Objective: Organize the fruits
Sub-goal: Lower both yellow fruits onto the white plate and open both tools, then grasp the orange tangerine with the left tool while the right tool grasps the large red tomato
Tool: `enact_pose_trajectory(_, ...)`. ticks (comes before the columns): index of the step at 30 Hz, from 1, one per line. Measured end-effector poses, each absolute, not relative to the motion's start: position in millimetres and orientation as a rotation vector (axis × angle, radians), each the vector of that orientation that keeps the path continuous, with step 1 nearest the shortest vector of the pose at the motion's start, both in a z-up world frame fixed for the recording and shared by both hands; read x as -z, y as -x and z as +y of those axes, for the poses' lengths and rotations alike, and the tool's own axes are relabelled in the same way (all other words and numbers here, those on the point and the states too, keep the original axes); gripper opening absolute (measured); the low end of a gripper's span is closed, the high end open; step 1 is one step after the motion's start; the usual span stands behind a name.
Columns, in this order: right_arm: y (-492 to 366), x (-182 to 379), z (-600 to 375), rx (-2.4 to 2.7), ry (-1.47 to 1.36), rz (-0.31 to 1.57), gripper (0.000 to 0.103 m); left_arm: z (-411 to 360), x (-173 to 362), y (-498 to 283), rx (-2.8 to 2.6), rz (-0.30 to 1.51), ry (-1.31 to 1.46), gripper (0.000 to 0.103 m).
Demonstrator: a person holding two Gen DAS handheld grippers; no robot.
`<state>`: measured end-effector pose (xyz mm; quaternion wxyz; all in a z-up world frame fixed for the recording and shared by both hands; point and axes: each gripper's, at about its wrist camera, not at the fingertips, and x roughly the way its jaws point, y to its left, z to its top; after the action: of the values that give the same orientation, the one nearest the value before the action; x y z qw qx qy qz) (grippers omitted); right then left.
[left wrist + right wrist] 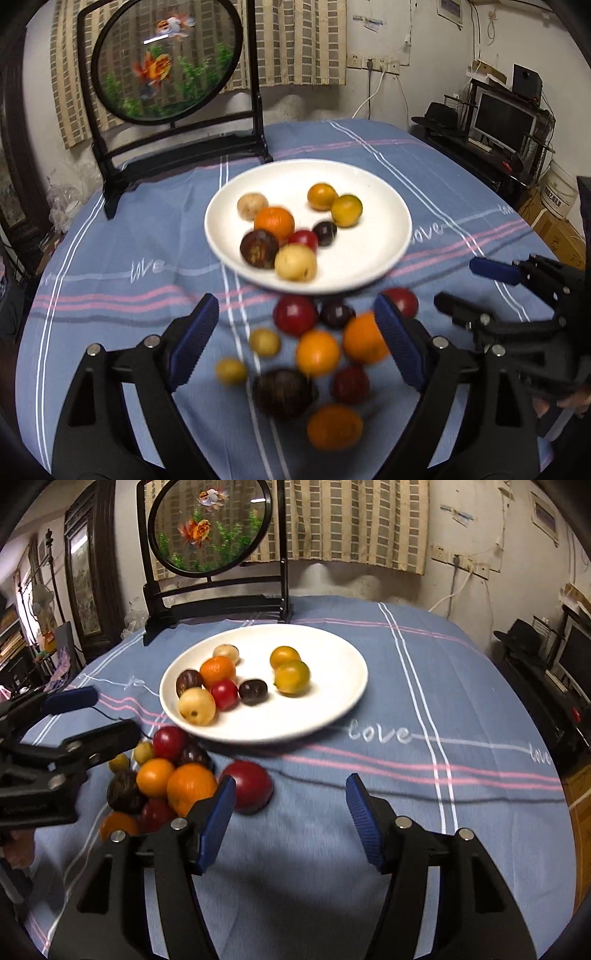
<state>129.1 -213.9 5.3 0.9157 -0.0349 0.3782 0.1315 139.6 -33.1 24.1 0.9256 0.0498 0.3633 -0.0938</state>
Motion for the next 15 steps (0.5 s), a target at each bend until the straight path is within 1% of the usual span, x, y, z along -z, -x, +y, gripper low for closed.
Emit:
enact_pose_trajectory(8,-103.4,-0.3,-208.3,-0.292,0.069,0.778,0.062,-34.9,-8.2,-96.3,0.203,0.783,-0.128,0.088)
enact_pose_trajectory(15,-99.3,6.8,-208.6,-0.333,0.019,0.793,0.062,-29.3,10.8,-90.4,0.174,0.844,-0.11,0.088)
